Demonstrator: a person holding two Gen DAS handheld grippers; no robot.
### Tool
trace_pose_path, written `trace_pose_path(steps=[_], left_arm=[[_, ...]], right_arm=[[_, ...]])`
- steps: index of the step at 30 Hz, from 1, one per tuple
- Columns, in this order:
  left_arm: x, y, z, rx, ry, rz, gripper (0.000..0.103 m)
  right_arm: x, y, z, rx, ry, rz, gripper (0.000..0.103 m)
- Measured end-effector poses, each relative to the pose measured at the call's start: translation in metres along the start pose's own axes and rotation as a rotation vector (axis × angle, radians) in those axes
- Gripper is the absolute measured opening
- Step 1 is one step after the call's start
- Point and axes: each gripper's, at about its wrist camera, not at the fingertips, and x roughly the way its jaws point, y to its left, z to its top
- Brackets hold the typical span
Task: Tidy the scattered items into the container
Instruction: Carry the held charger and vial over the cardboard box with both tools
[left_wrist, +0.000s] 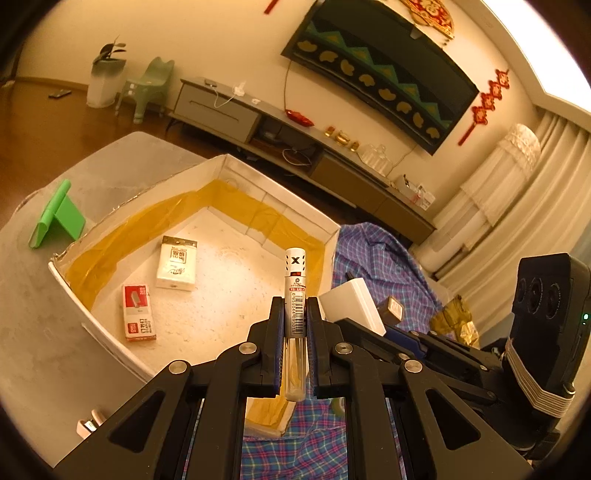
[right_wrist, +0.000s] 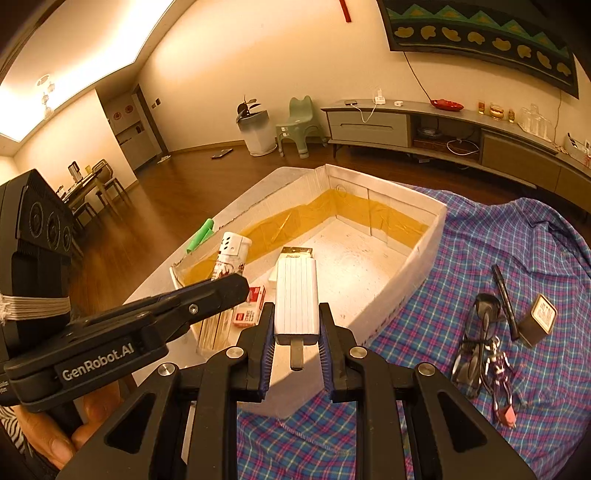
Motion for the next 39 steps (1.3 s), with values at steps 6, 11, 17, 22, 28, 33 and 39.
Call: trace_pose_path(steps=[6, 11, 17, 22, 28, 33, 39], left_arm=[[0.004, 0.006, 0.006, -0.042, 0.005, -0.004, 0.011], [0.011, 0.012, 0.01, -0.077, 0.014, -0.003, 0.011], [0.024, 0.014, 0.015, -0.11, 0.029, -0.003, 0.011], [0.035, 0.015, 0.018, -0.145, 0.044, -0.006, 0.011], [0.051, 0.015, 0.021, -0.178, 0.063, 0.001, 0.01], [0.063, 0.016, 0.022, -0.193, 0.083, 0.022, 0.01], [0.079, 0.022, 0.022, -0.253, 0.122, 0.025, 0.01]], right_arm=[[0.013, 0.001, 0.012, -0.016, 0.014, -0.004, 0.023], [0.025, -0.004, 0.024, -0.028, 0.027, -0.018, 0.023], [0.041, -0.013, 0.039, -0.041, 0.05, -0.043, 0.023], [0.058, -0.02, 0.053, -0.072, 0.076, -0.084, 0.023], [0.072, -0.025, 0.067, -0.115, 0.102, -0.121, 0.023], [0.081, -0.029, 0.08, -0.142, 0.11, -0.136, 0.023], [0.104, -0.032, 0.101, -0.155, 0.143, -0.133, 0.023]])
